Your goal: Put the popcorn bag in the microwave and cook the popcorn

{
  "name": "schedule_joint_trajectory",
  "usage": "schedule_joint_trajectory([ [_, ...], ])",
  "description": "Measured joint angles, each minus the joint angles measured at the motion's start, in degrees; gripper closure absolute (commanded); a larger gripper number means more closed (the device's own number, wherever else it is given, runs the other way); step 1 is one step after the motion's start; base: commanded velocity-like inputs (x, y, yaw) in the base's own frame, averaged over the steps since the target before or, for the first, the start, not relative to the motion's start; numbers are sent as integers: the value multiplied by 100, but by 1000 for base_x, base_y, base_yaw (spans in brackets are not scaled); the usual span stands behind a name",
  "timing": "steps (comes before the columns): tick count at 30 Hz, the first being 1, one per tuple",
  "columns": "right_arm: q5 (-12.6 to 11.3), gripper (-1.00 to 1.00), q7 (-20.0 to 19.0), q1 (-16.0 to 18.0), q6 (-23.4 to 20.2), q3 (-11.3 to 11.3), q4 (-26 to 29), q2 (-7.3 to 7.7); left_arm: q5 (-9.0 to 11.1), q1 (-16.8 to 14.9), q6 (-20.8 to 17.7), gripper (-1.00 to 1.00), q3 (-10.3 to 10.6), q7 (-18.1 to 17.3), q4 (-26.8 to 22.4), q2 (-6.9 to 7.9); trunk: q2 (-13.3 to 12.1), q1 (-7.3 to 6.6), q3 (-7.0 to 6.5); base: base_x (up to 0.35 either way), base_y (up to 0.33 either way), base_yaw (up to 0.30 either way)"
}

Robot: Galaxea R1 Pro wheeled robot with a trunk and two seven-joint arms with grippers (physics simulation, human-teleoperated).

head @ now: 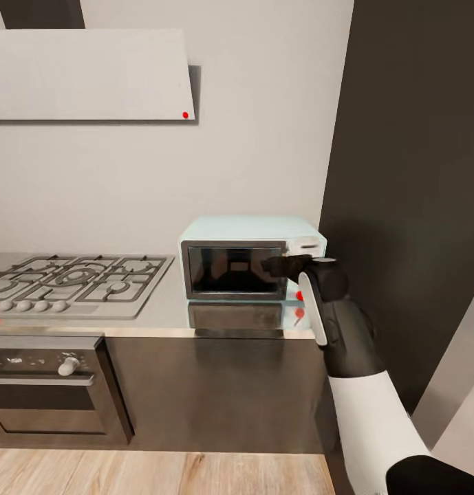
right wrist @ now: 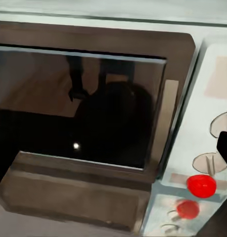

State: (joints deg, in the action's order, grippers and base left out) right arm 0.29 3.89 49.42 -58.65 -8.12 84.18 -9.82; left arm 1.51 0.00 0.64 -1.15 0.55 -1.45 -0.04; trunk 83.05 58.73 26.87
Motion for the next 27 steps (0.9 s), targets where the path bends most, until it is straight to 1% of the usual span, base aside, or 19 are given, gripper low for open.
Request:
schedule_joint_trajectory([
  [2,0,-100,35,15,402,6,-253,-17,0,0,0,-100,0,1,0,8,0,0,0,0,0,0],
  [3,-4,-100,46,17,775,3,-478,-17,0,0,0,-100,1,1,0,8,0,0,0,0,0,0],
  [4,-2,-100,50,18,998,-1,-622,-17,0,0,0,-100,-1,0,0,9,0,0,0,0,0,0],
  [6,19,-100,49,6,1330,-4,-817,-17,0,0,0,-100,-1,-1,0,12,0,0,0,0,0,0],
  [7,31,-100,67,-12,1485,-5,-849,-15,0,0,0,-100,-4,-3,0,6,0,0,0,0,0,0],
  [8,36,-100,98,-8,1541,-6,-853,-7,0,0,0,-100,-5,-1,0,8,0,0,0,0,0,0],
  [9,43,-100,187,0,1668,-6,-850,0,0,0,0,-100,-5,0,0,11,0,0,0,0,0,0],
  [11,50,-100,375,7,2010,-8,-871,13,0,0,0,-100,-5,1,0,1,0,0,0,0,0,0],
  [12,52,-100,532,10,2340,-6,-906,23,0,0,0,-100,-6,0,0,-2,0,0,0,0,0,0],
  [13,38,-100,589,10,2456,-5,-925,33,-1,0,0,-100,-5,1,0,0,0,0,0,0,0,0],
  [16,22,-100,631,-85,2566,-5,-942,47,0,0,0,-100,-4,0,0,0,0,0,0,0,0,0],
  [19,6,-100,651,-338,2590,-5,-955,49,0,0,0,-100,-3,0,0,-1,0,0,0,0,0,0],
  [20,-9,-100,650,-370,2621,28,-987,82,-6,0,-1,-100,-9,-25,-33,-7,0,0,0,0,0,0],
  [21,-8,-100,647,-402,2654,60,-1019,52,2,0,4,-100,-26,-28,-58,-5,0,0,0,0,0,0],
  [24,2,-100,650,-471,2563,74,-1116,20,6,-1,7,-100,-35,-30,-67,-4,0,0,0,0,0,0],
  [27,63,-100,657,-568,2468,74,-1213,53,7,0,8,-100,-38,-30,-77,-4,0,0,0,0,0,0],
])
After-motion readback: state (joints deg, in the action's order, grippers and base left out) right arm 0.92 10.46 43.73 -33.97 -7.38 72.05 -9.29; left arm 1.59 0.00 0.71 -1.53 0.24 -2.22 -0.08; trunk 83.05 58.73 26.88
